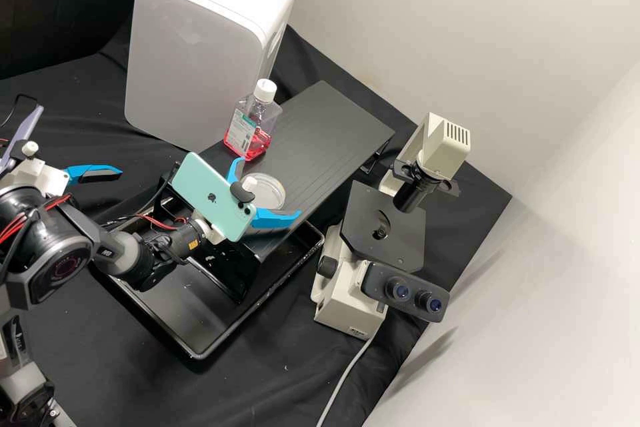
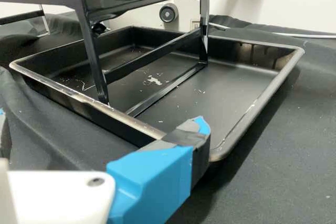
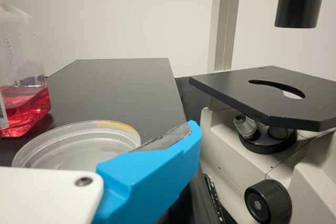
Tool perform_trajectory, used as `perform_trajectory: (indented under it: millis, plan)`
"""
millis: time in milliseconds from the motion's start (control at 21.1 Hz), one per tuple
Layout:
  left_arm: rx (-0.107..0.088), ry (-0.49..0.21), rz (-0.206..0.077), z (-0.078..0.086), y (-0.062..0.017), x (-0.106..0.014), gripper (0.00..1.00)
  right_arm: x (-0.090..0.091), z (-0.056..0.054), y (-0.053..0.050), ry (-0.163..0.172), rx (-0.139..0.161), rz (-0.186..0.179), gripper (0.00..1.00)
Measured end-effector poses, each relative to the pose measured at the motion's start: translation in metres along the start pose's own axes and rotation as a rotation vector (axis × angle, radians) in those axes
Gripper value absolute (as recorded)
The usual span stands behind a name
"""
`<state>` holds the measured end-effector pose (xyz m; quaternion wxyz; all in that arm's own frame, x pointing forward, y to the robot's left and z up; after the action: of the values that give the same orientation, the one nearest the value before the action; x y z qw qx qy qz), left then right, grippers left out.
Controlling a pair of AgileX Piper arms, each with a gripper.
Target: Remove the lid from the petri dish
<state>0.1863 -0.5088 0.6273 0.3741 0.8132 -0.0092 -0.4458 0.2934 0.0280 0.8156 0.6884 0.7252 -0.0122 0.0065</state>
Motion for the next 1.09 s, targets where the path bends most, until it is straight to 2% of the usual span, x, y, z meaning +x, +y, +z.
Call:
perform_trajectory:
  millis: [48, 1093]
  plan:
    - [0.0, 0.0, 0.0, 0.0, 0.0, 0.0, 1.0, 0.0, 0.0, 0.0, 0.0, 0.0, 0.0, 0.0]
    - [0.0, -0.001, 0.002, -0.0002, -0.0003, 0.0012, 1.0, 0.0009, 0.0023, -0.0024, -0.007, -0.001, -0.009, 0.0]
